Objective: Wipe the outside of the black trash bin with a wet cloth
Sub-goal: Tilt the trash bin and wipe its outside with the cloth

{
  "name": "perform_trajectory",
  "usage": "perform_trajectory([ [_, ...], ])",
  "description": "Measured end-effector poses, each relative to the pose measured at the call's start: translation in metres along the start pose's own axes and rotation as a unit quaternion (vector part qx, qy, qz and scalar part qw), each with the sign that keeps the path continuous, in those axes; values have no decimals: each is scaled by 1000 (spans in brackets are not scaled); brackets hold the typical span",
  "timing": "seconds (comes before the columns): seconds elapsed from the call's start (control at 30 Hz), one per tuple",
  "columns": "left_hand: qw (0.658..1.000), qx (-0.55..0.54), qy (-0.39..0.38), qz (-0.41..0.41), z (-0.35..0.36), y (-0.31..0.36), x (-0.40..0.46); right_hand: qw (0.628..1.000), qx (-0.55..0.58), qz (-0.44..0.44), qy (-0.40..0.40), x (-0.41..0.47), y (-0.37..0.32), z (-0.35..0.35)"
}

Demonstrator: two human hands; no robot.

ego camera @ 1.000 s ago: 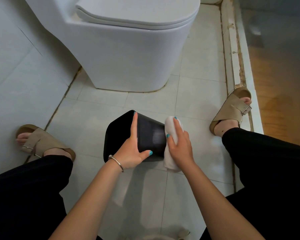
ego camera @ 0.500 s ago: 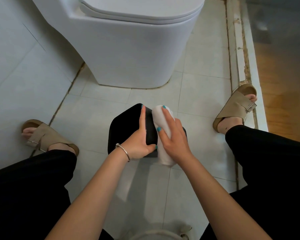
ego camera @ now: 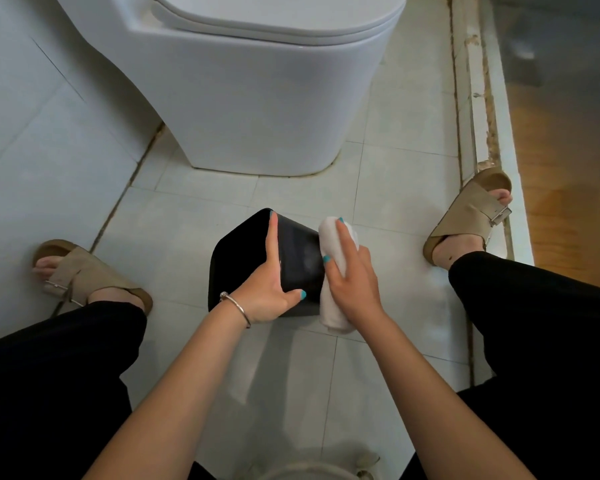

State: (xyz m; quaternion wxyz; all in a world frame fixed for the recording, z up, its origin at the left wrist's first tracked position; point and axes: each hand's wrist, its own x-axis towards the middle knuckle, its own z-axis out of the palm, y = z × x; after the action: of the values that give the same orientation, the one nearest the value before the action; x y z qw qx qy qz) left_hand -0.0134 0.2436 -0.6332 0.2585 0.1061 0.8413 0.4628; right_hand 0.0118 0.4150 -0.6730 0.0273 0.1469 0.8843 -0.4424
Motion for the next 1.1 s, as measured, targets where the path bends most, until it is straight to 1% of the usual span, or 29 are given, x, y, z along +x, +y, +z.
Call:
perform_trajectory([
  [0.1,1000,13,-14,9,2,3,4,998,-1,-64,-23,-5,-25,-1],
  [0.17,999,13,-22,19,2,5,6,996,1,-90,-26,-7,-32,-1],
  [0.27,1000,11,-19,21,2,9,6,996,3,-89,-10,-5,-29,-2],
  [0.37,999,17,-35,17,2,14,9,996,27,-80,9,0,-19,-3],
  [0.47,998,14,-58,20,-1,16,8,999,32,-38,22,6,1,-4],
  [0.6,998,9,-61,22,3,15,4,998,22,60,19,21,31,-9],
  [0.67,998,21,-56,20,4,13,5,997,22,78,8,25,34,-10],
  [0.77,999,28,-36,22,0,9,3,997,20,77,-5,26,26,-8],
  [0.87,998,46,-33,22,-4,6,1,999,24,45,-9,23,9,-6],
  [1.03,995,47,-81,42,6,10,9,997,53,-63,-3,26,-35,-12],
  [1.1,994,37,-87,51,8,10,8,995,56,-88,-5,26,-45,-12],
])
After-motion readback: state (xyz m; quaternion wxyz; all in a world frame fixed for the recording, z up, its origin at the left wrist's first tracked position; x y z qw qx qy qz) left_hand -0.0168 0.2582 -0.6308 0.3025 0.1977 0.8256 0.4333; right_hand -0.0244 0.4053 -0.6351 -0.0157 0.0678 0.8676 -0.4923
